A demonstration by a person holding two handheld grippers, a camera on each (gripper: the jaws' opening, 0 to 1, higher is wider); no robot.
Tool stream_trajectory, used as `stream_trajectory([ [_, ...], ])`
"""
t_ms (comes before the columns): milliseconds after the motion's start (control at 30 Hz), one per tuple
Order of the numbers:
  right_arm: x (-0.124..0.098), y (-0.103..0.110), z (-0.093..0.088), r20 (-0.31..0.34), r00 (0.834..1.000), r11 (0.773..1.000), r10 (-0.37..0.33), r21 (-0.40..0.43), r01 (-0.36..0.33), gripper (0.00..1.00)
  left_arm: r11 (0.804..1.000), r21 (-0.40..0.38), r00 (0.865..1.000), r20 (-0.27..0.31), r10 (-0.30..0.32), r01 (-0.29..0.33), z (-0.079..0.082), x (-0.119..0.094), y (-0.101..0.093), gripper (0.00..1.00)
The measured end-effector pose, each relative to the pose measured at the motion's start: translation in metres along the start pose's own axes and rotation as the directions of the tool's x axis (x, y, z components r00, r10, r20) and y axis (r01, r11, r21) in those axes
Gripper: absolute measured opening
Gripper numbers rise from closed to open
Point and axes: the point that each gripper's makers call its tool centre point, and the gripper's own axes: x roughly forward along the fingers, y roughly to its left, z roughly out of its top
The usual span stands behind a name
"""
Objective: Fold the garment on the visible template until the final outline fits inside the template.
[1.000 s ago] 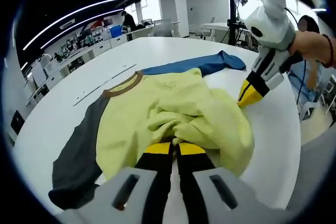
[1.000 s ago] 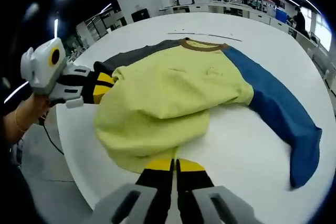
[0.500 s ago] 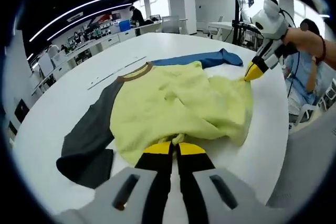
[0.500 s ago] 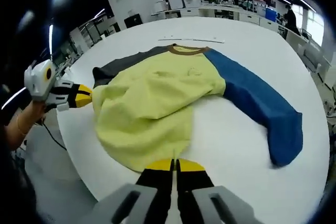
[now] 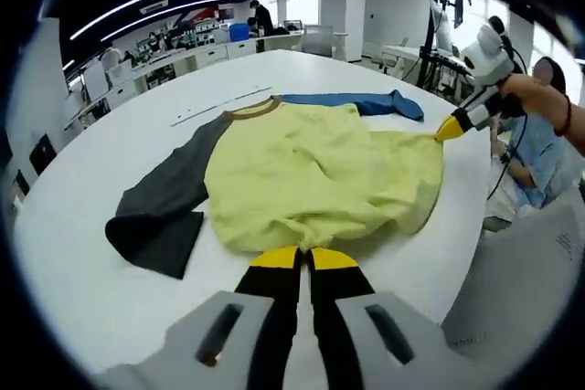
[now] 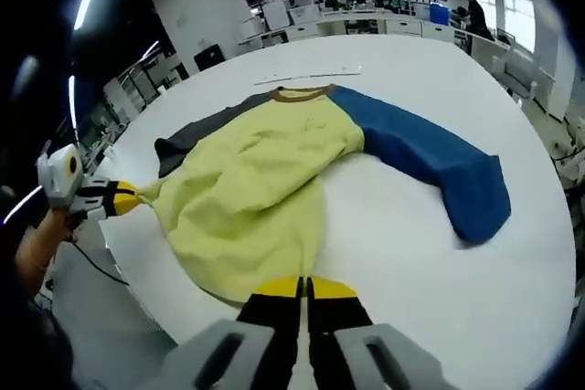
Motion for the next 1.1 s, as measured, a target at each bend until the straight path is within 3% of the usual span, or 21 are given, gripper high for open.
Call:
stream_trajectory([
  [167, -0.004, -0.001, -0.003, -0.004, 1.000, 1.000, -0.021, 0.015, 0.021, 0.00, 0.999, -0.038, 1.000, -0.013, -0.006, 0.005, -0.015, -0.010, -0.004, 0.00],
  [267, -0.008, -0.002, -0.002, 0.009, 0.999, 0.999, -0.047, 0.013, 0.047, 0.00, 0.997, -0.079, 0.999, -0.049, -0.020, 0.016, -0.027, -0.011, -0.006, 0.00],
  [867, -0.017, -0.010, -0.018, 0.037, 0.995, 0.991, -0.098, 0.096, 0.094, 0.00, 0.982, -0.189, 0.993, -0.113, -0.019, -0.003, -0.051, -0.029, -0.004, 0.00],
  [1100, -0.018, -0.016, -0.039, 0.025, 0.992, 0.985, -0.122, 0.129, 0.118, 0.00, 0.979, -0.206, 0.987, -0.158, -0.026, -0.007, -0.066, -0.030, -0.009, 0.00],
])
